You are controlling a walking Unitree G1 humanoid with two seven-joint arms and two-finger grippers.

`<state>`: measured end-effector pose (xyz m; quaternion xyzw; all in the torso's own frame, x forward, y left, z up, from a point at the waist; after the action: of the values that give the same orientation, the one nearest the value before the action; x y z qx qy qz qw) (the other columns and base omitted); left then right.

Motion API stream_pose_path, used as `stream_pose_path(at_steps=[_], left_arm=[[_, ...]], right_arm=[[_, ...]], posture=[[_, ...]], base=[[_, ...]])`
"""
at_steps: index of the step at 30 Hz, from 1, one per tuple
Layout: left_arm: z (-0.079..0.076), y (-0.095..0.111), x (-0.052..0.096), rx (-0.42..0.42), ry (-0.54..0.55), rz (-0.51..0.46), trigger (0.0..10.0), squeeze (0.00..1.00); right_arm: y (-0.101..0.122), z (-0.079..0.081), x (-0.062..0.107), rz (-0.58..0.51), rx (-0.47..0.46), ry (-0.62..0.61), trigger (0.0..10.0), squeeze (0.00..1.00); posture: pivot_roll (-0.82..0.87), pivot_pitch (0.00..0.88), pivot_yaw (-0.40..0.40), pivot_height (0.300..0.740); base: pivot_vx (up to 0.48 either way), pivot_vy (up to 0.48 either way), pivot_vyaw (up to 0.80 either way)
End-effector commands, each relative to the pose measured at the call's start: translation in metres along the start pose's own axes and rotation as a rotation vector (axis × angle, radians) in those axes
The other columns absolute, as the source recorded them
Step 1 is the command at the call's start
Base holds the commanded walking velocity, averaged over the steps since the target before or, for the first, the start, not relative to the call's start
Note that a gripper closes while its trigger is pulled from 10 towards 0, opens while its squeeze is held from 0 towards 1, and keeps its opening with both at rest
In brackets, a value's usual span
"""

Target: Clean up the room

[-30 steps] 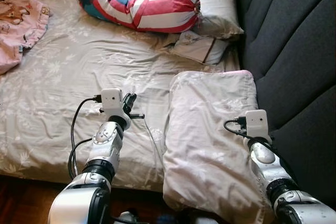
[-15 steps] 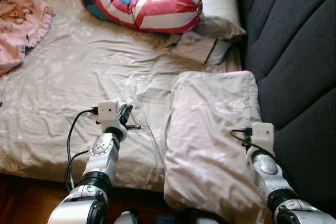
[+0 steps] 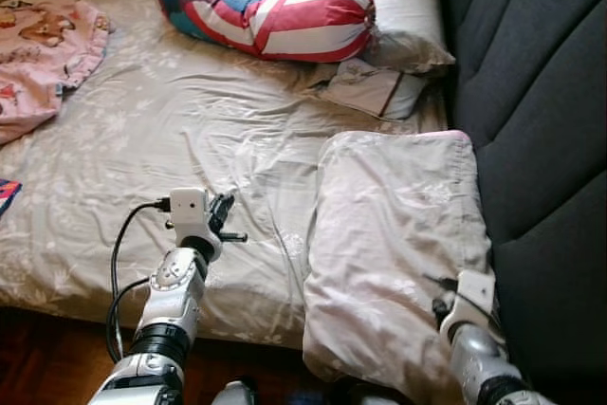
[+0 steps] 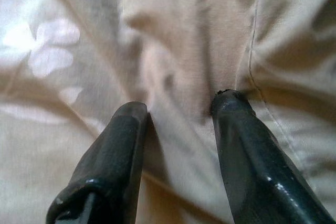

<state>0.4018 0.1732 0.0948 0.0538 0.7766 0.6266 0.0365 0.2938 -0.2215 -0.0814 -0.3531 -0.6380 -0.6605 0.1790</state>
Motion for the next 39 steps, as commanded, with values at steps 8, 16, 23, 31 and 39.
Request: stream_pose_path(at_steps=[8,16,23,31,39], left_arm=[[0.001,-0.012,0.011,-0.002,-0.006,0.045,10.0,0.0],[-0.008,-0.009,0.002,0.011,-0.012,0.044,10.0,0.0],[-0.012,-0.01,-0.002,0.037,0.002,0.037,10.0,0.0],[0.02,-0.062,0.023,-0.031,0.157,0.2,10.0,0.0],[0.052,-0.125,0.074,-0.042,0.306,0.417,10.0,0.0]], right_arm=[[-0.064,-0.027,0.012,0.191,-0.037,-0.105,10.0,0.0],[-0.041,-0.027,0.007,0.108,-0.022,-0.088,10.0,0.0],[0.061,0.013,0.003,-0.263,0.0,0.088,10.0,0.0],[0.107,0.021,0.015,-0.478,0.051,0.13,10.0,0.0],[0.058,0.025,0.005,-0.28,0.1,0.162,10.0,0.0]], posture=[[-0.04,0.204,0.022,0.74],[-0.06,0.147,0.001,0.74],[-0.11,0.086,-0.024,0.74],[-0.14,0.047,-0.056,0.74],[-0.15,0.018,-0.087,0.74]], base=[[0.0,0.0,0.0],[0.0,0.0,0.0],[0.0,0.0,0.0],[0.0,0.0,0.0],[0.0,0.0,0.0]])
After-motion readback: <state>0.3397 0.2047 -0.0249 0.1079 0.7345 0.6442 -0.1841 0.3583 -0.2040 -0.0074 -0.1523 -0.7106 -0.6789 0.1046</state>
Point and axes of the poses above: a point about 5 cm out from each wrist's last joint towards the gripper, its own x axis pointing back from the gripper into the wrist, its own y axis along the axis of the wrist's last joint, z = x × y, the point moved 6 cm from there along -x, pointing out of the wrist towards the gripper, and after that the axes turned 6 degrees about x, right-handed, at the moved point
